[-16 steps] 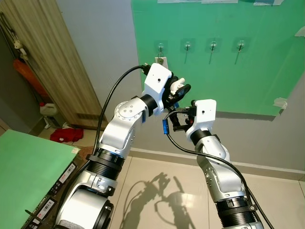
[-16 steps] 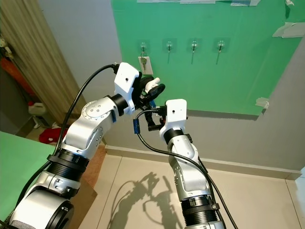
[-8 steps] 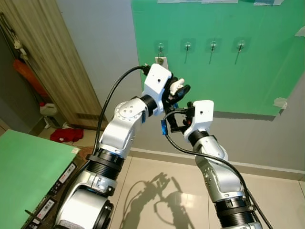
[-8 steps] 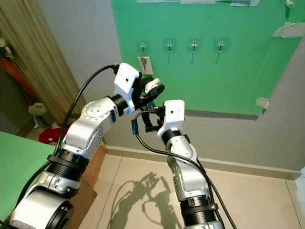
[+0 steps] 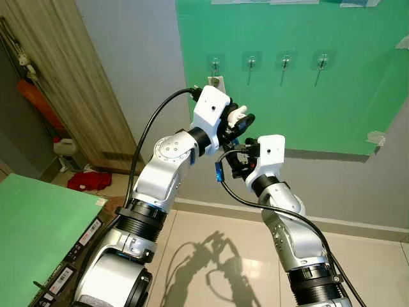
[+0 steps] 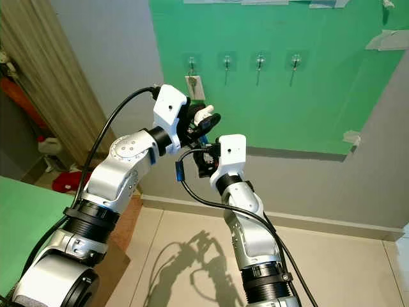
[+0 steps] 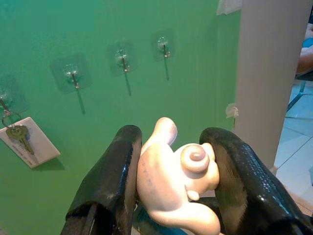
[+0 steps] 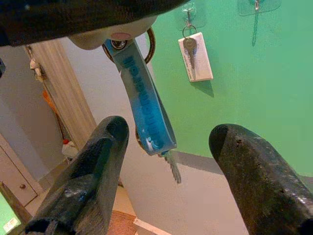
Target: Hang keys on a hook
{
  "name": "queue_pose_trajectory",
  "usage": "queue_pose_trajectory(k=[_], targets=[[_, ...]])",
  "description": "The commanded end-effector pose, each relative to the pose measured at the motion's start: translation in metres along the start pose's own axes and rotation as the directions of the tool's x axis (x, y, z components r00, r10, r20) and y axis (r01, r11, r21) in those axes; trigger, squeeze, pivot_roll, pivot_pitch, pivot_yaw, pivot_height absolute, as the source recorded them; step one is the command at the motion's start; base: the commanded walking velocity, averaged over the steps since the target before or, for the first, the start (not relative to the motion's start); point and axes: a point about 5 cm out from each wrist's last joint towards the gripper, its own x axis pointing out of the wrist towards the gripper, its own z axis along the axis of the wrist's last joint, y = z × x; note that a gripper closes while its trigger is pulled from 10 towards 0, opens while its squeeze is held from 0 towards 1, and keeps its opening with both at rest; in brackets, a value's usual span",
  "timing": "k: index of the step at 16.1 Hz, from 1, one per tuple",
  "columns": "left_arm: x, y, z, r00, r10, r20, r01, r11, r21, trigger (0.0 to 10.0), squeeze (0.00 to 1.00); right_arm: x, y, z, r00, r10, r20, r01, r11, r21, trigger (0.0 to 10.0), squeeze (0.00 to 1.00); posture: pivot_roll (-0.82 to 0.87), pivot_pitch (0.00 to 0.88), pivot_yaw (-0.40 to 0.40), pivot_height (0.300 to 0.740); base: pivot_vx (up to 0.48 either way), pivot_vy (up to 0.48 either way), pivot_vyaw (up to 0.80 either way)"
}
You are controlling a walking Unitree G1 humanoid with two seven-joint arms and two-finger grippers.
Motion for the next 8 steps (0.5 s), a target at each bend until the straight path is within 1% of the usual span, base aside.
queue_pose_trajectory(k=[1,8], targets=[[0.0009,0.0047,0.0069,1.0,0.003,0.004,-0.003,1.0,0.029,0.0,0.0,0.0013,0.0051,0.0043,1.0,0.025,0.011,-0.025,1.0,0.004,0.0,0.0,-0.17,0.0,0.147,0.74,0.0,0.0,0.0],[0.0003,0.009,0.0082,1.0,0.016,0.003,-0.016,0.999,0.037,0.0,0.0,0.001,0.005,0.006,1.0,0.021,0.021,-0.021,1.0,0.005,0.0,0.0,-0.17,0.0,0.15,0.74,0.0,0.0,0.0]])
